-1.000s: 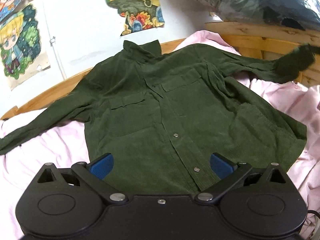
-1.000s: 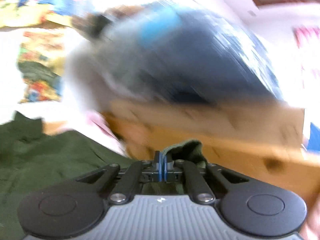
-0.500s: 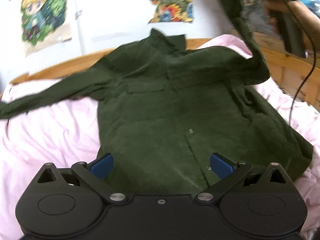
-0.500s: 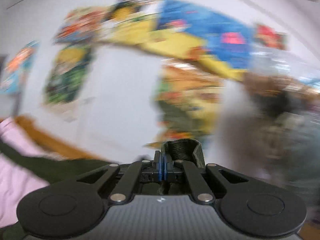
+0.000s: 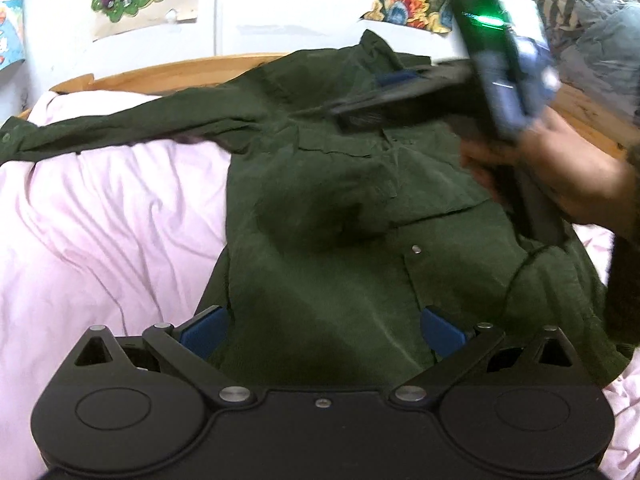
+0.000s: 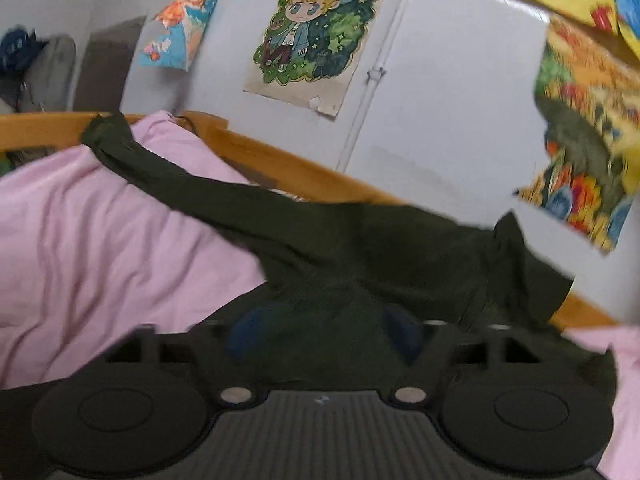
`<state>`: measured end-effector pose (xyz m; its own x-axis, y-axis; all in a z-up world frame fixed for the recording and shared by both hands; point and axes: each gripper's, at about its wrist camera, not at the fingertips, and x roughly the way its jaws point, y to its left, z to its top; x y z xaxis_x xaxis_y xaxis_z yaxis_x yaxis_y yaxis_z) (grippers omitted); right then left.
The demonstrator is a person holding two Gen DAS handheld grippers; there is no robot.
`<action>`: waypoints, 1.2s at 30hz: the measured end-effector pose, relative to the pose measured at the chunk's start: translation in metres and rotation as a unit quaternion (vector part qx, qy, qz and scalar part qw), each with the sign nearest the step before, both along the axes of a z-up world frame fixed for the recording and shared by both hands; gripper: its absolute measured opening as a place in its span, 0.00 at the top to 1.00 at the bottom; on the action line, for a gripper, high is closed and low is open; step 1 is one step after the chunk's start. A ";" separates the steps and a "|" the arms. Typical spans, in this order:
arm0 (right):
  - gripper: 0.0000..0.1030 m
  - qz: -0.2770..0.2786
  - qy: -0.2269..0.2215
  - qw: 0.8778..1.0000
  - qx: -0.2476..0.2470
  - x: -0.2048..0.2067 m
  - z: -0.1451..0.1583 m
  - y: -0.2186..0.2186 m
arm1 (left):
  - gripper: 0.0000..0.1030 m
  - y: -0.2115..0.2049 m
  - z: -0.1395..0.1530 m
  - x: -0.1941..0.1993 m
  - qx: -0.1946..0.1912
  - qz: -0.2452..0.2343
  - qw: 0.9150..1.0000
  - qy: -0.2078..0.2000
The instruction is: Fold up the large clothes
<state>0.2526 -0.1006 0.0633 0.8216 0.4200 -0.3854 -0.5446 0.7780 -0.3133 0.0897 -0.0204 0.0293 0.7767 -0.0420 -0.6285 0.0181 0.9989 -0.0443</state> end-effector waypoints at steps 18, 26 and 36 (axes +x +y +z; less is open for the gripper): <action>0.31 -0.319 0.075 0.931 0.162 0.131 -0.022 -0.265 | 0.00 0.036 -0.008 0.138 0.093 0.022 0.994 -0.055; 0.92 -0.293 0.054 0.938 0.177 0.150 -0.006 -0.292 | 0.00 0.008 -0.058 0.203 0.115 -0.007 0.993 -0.036; 0.63 -0.288 0.037 0.944 0.155 0.114 -0.009 -0.292 | 0.00 0.003 -0.092 0.231 0.079 -0.004 0.997 -0.005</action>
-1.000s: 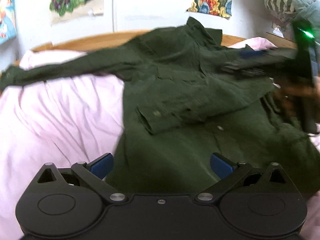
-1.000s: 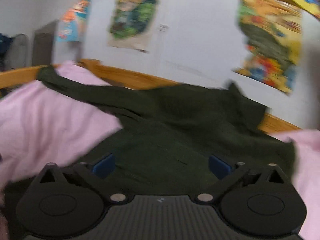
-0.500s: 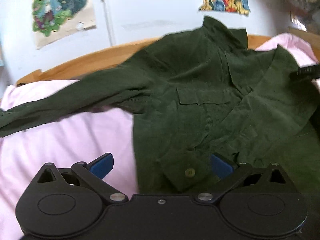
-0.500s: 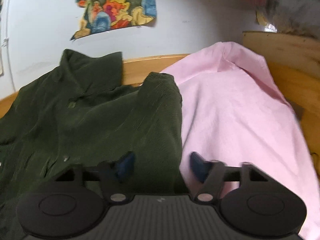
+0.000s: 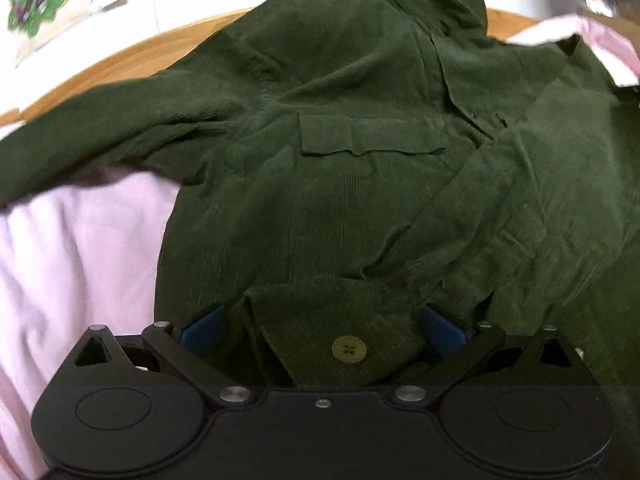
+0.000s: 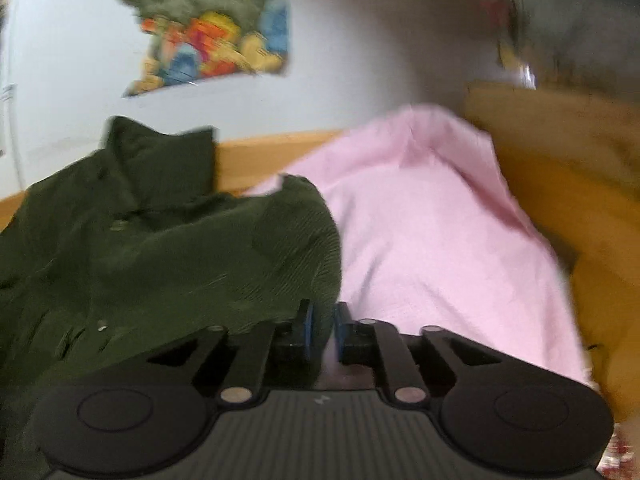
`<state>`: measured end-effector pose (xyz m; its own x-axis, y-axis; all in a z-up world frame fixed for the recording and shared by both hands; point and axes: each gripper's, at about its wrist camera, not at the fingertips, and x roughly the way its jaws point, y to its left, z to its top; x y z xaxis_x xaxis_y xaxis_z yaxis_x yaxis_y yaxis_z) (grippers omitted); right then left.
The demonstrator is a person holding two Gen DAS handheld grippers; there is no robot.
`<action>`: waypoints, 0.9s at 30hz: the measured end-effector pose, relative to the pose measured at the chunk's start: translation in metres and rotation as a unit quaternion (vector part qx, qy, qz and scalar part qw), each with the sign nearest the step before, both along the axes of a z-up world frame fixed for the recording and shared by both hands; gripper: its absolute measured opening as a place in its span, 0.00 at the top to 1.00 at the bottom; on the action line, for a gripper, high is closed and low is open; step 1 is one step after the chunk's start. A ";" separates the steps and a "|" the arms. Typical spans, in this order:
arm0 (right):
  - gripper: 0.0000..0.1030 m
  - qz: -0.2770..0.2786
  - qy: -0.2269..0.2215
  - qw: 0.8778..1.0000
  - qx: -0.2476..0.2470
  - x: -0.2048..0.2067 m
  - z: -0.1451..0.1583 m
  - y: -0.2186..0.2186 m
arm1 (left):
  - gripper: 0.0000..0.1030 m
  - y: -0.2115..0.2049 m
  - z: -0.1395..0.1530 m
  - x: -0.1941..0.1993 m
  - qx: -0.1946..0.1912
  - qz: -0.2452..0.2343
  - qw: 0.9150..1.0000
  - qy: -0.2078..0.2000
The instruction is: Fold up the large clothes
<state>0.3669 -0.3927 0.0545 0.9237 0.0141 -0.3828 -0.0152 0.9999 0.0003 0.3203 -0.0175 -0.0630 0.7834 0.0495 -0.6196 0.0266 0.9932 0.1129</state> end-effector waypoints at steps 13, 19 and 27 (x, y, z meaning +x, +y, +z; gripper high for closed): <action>0.28 -0.043 0.052 0.995 -0.070 -0.038 -0.044 0.018 | 0.00 0.036 0.049 -0.039 -0.022 0.011 1.000 -0.017; 0.03 -0.055 0.031 0.998 -0.021 -0.109 -0.029 0.055 | 0.00 0.099 0.081 -0.071 0.097 0.090 0.990 -0.044; 0.00 0.052 -0.022 0.997 -0.051 -0.185 -0.063 0.123 | 0.00 0.192 0.100 -0.079 0.400 0.128 0.907 -0.022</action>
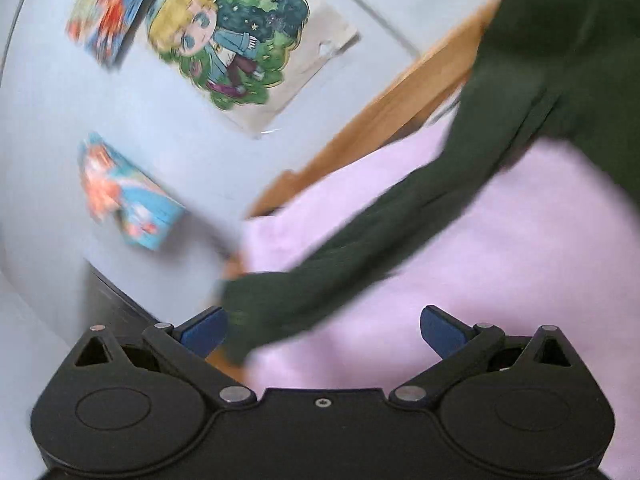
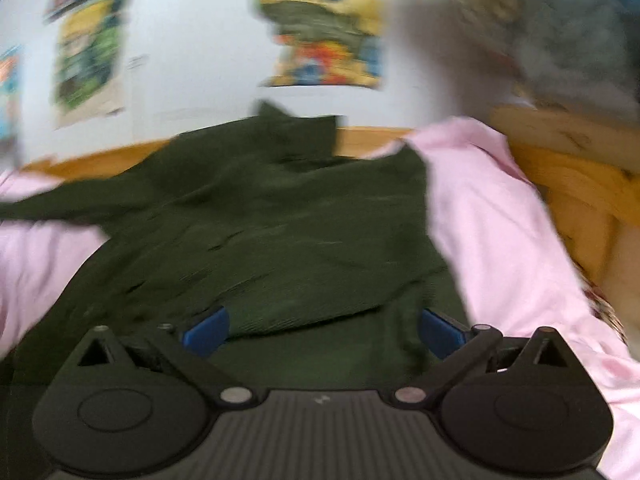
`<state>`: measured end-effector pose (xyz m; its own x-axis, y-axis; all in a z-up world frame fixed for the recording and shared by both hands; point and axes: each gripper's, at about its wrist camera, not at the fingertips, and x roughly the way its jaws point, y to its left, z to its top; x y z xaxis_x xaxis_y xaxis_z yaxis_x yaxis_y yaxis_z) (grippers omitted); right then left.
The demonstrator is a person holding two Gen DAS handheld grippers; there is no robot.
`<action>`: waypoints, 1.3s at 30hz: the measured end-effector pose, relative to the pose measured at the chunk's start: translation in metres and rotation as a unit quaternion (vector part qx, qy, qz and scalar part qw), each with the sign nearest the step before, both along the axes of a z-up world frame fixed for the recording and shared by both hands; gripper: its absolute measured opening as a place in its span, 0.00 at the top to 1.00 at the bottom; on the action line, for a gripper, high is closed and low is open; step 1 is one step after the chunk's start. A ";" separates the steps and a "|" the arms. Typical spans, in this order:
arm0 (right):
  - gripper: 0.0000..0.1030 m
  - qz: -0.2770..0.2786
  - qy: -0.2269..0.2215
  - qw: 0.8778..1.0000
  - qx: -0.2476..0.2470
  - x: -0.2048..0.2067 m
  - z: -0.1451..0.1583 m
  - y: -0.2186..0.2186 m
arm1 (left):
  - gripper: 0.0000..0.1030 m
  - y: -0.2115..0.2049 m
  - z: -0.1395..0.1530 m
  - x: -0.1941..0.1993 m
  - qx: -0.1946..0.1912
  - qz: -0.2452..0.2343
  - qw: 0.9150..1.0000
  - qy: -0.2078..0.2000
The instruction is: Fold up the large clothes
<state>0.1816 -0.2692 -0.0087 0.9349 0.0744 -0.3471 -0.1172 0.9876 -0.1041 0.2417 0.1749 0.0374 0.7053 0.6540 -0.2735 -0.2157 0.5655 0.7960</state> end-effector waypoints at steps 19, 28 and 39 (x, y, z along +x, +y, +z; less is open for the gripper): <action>0.00 -0.004 0.061 0.997 0.047 0.016 -0.047 -0.010 | 0.89 0.028 0.002 0.070 0.011 -0.062 0.987 0.151; 0.00 0.007 0.041 0.997 0.067 0.005 -0.034 -0.017 | 0.95 -0.015 0.072 0.049 -0.217 -0.010 0.953 0.210; 0.00 0.181 0.018 0.942 0.282 -0.022 0.003 -0.037 | 0.95 -0.139 0.079 0.023 -0.541 -0.094 0.796 0.254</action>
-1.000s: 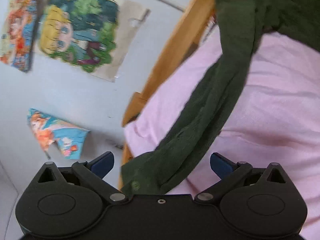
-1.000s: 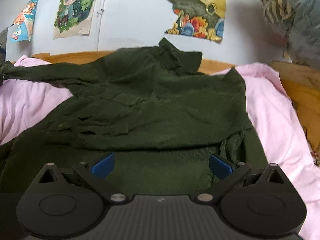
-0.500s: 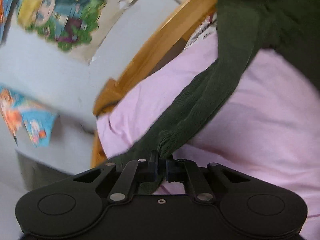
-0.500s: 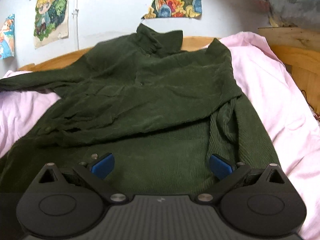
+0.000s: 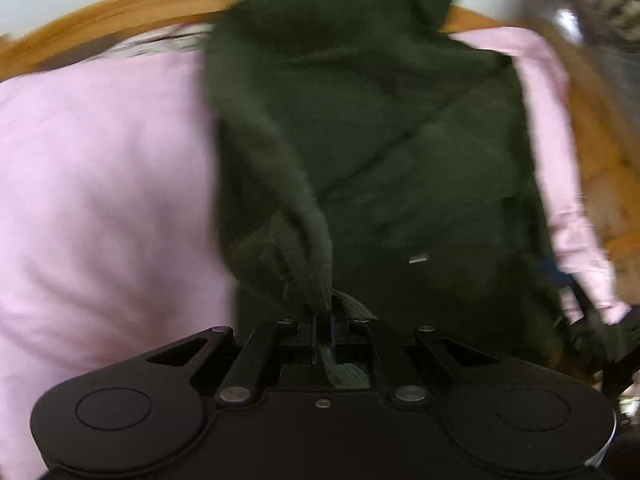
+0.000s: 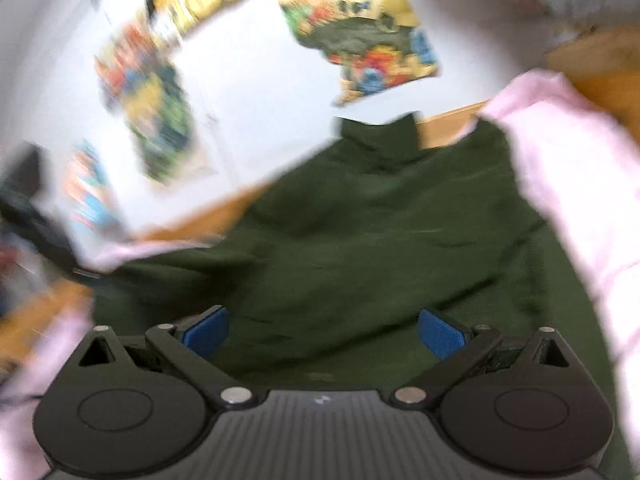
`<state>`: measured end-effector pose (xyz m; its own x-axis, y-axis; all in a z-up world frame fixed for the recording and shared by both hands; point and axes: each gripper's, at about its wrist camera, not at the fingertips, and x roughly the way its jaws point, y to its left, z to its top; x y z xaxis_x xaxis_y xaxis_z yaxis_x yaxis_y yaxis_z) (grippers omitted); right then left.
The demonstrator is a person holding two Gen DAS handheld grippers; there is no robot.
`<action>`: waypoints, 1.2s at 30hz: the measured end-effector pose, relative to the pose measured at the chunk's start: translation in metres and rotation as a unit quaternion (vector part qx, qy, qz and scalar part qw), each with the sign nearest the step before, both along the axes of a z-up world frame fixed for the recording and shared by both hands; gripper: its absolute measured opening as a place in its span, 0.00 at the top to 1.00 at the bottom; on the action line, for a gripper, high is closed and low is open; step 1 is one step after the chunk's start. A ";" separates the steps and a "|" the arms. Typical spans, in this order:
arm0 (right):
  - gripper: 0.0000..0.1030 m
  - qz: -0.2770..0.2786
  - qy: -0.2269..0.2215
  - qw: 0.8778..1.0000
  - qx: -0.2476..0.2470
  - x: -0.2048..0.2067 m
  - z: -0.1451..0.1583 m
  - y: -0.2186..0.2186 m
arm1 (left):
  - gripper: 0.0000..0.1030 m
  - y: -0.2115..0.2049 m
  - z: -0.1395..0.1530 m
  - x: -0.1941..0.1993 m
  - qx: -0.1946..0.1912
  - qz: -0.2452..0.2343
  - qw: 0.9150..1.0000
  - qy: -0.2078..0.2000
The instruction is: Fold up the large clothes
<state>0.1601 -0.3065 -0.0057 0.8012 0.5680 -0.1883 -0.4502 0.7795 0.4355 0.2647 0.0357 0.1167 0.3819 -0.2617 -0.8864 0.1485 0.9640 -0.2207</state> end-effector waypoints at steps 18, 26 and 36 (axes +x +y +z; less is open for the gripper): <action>0.00 -0.028 0.085 0.996 -0.007 0.039 -0.036 -0.013 | 0.27 -0.137 -0.047 0.099 -0.061 -0.050 0.995 -0.061; 0.51 -0.065 0.126 0.989 -0.038 0.060 -0.064 -0.002 | 0.24 -0.024 -0.063 0.108 0.067 0.087 0.985 -0.131; 0.80 -0.171 0.002 0.983 -0.064 0.060 -0.025 -0.046 | 0.24 0.034 -0.088 0.148 0.076 0.121 0.969 -0.202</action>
